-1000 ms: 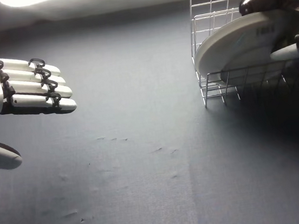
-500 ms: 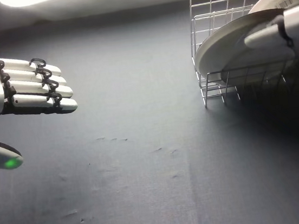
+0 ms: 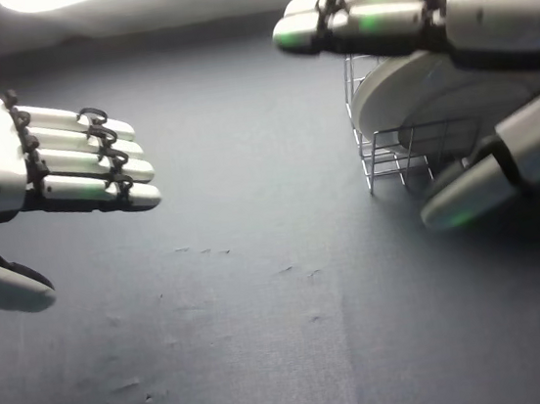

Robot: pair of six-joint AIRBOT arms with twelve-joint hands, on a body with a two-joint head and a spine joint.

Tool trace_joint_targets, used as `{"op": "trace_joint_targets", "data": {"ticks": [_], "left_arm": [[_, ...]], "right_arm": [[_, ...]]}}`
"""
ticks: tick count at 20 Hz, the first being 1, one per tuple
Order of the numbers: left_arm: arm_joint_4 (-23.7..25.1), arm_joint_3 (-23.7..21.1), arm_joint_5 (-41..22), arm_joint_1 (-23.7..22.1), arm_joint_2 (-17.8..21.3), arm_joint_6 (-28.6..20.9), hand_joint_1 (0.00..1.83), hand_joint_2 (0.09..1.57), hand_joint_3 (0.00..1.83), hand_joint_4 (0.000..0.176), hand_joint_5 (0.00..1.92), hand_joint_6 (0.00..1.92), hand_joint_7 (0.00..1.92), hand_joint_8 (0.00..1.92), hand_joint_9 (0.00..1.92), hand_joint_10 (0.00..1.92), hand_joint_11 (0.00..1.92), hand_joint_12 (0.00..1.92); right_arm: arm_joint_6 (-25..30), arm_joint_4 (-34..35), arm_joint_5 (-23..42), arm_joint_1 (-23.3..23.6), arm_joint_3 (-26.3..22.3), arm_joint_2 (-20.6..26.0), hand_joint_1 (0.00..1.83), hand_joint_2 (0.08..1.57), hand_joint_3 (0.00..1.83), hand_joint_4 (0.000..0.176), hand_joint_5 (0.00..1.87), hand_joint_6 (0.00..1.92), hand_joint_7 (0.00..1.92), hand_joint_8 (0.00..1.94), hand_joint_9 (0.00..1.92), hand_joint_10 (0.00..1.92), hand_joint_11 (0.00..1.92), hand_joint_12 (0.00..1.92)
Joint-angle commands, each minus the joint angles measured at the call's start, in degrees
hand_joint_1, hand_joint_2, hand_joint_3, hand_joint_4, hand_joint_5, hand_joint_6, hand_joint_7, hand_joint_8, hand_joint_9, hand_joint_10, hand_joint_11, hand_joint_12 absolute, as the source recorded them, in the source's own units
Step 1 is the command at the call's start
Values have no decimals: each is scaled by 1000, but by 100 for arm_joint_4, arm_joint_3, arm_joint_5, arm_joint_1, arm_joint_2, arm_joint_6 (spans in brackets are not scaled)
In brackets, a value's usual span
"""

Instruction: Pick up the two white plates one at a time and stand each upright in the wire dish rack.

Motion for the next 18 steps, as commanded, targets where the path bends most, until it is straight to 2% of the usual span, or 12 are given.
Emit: {"op": "trace_joint_targets", "data": {"ticks": [1,3,4,9,12,14,16,18], "left_arm": [[-340,47,-38,-64,57,-12,0,1316,0,0,0,0,0,0,0,0,0,0],[-340,51,-39,-50,67,2,0,1316,0,0,0,0,0,0,0,0,0,0],[-340,51,-39,-25,69,5,0,1316,0,0,0,0,0,0,0,0,0,0],[-340,44,25,57,57,96,0,1317,0,0,0,0,0,0,0,0,0,0],[-341,53,40,91,53,108,0,1310,0,0,0,0,0,0,0,0,0,0],[-346,53,39,104,56,107,0,1323,3,0,0,0,0,0,0,0,0,0],[-347,61,38,129,61,107,0,1316,0,0,0,0,0,0,0,0,0,0],[-352,86,38,177,59,108,0,1323,2,0,0,0,0,0,0,0,0,0]], "right_arm": [[13,89,648,38,-12,21,411,837,0,0,0,0,0,0,0,0,0,0],[2,-517,843,37,-11,22,484,817,0,0,0,0,0,0,0,0,0,0],[-10,-794,904,39,-10,22,460,816,0,0,0,0,0,0,0,0,0,0],[-156,-1376,1361,21,25,28,472,827,0,0,0,0,0,0,0,0,0,0],[-279,-1450,1588,22,73,34,525,832,0,0,0,0,0,0,0,0,0,0],[-382,-1455,1722,22,85,57,470,851,4,0,0,0,0,0,0,0,0,0],[-511,-1465,1855,23,91,80,519,847,1,0,0,0,0,0,0,0,0,0],[-623,-1477,2075,30,90,134,485,862,7,0,0,0,0,0,0,0,0,0]]}}
